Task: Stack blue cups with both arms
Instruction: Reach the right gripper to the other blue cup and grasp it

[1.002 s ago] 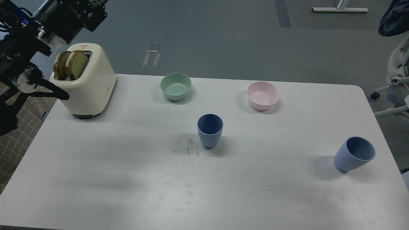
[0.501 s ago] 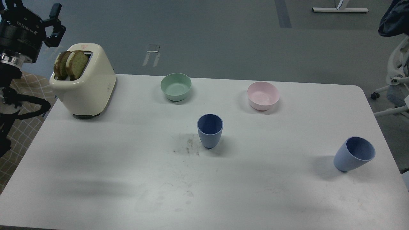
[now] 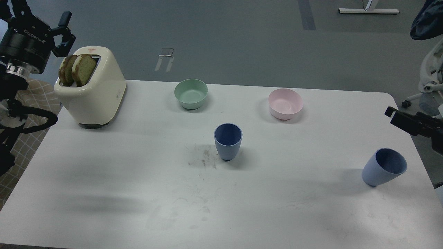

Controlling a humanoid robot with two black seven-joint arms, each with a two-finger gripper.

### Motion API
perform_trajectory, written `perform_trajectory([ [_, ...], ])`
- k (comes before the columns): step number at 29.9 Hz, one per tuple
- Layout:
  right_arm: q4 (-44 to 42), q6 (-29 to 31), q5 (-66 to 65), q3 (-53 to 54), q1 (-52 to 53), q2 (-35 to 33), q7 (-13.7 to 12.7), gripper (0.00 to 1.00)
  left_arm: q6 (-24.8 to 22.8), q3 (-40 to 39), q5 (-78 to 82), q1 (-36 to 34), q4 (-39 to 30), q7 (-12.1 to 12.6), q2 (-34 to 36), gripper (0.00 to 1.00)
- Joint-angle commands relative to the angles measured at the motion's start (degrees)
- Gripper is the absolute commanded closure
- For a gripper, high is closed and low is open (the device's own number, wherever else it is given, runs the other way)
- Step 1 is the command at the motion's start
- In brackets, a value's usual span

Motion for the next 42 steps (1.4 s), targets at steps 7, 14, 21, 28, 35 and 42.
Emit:
perform_trajectory([
  [7, -2.86, -0.77, -1.09, -0.58, -1.65, 2.75, -0.1, 0.18, 0.2, 0.22, 0.68, -0.45, -0.32, 0.21, -2.32, 0.03],
  [14, -0.66, -0.68, -1.27, -2.6, -4.64, -2.25, -0.01, 0.19, -0.06, 0.48, 0.77, -0.54, -0.24, 0.12, -1.88, 0.03],
  [21, -0.57, -0.68, -1.36, -2.78, -7.63, -4.72, -0.01, 0.19, -0.15, 0.48, 0.77, -0.71, -0.32, 0.12, -1.53, 0.03],
  [28, -1.27, -0.68, -1.36, -3.48, -8.51, -4.46, -0.01, 0.22, -0.15, 0.57, 0.77, -0.8, -0.32, 0.12, -1.62, 0.03],
  [35, -1.36, -0.77, -3.73, -5.06, -8.69, -4.11, -0.1, 0.43, -0.06, 0.66, 0.86, -0.8, -0.32, 0.12, -1.44, 0.03],
  [42, -1.36, -0.68, -4.35, -5.33, -8.69, -4.11, -0.18, 0.7, 0.03, 0.57, 0.86, -0.8, -0.24, 0.12, -1.44, 0.02],
])
